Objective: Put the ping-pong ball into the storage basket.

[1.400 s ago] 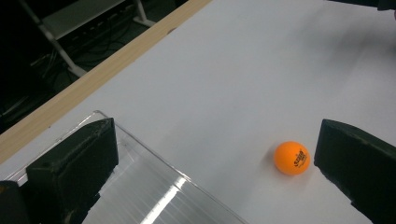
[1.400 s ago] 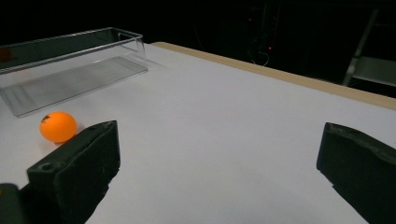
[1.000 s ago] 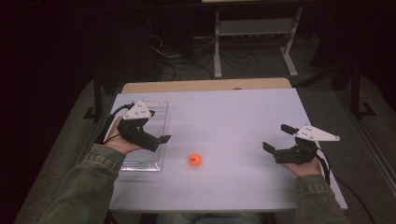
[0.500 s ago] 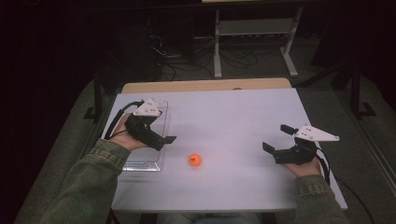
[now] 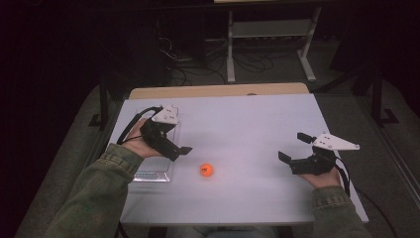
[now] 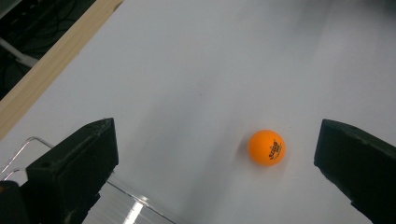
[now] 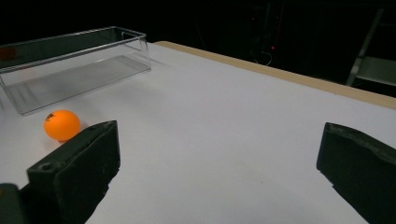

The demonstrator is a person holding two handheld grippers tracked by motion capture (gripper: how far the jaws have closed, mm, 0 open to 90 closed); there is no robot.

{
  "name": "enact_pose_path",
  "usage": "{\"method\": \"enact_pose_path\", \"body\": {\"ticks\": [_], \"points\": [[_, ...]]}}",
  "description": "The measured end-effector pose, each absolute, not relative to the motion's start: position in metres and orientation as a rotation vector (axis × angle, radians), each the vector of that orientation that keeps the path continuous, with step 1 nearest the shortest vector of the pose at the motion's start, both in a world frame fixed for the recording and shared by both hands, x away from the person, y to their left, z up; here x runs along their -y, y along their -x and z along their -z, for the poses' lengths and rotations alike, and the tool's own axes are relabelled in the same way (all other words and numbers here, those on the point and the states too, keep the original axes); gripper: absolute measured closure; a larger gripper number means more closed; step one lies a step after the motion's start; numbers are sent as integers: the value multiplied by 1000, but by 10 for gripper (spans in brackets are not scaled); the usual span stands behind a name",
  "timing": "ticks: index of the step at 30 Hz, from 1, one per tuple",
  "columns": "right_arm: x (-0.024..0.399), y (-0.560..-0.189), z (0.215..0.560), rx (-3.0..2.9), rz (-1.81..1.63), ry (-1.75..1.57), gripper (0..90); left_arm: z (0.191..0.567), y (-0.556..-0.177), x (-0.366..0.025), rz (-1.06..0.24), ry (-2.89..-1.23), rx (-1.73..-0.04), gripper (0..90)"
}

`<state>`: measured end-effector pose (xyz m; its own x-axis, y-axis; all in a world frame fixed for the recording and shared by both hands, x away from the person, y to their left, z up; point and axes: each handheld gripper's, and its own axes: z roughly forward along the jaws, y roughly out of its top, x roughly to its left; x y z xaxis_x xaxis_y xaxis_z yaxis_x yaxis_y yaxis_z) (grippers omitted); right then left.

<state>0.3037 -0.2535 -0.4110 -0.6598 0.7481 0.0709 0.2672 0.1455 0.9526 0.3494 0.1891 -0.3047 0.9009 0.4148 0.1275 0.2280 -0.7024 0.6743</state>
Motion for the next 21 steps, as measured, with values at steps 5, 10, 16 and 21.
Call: {"method": "enact_pose_path", "body": {"ticks": [5, 10, 16, 21], "points": [[254, -304, 411, -2007, -1529, -968, 0, 307, -350, -185, -335, -2389, -438, 0], [254, -303, 411, -2005, -1532, -968, 0, 311, -351, -179, -319, -2419, -416, 0], [255, -303, 411, -2000, -1534, -970, 0, 313, -351, -174, -296, -2446, -384, 0], [254, -303, 411, -2005, -1528, -967, 0, 317, -351, -170, -285, -2471, -368, 0]]}}
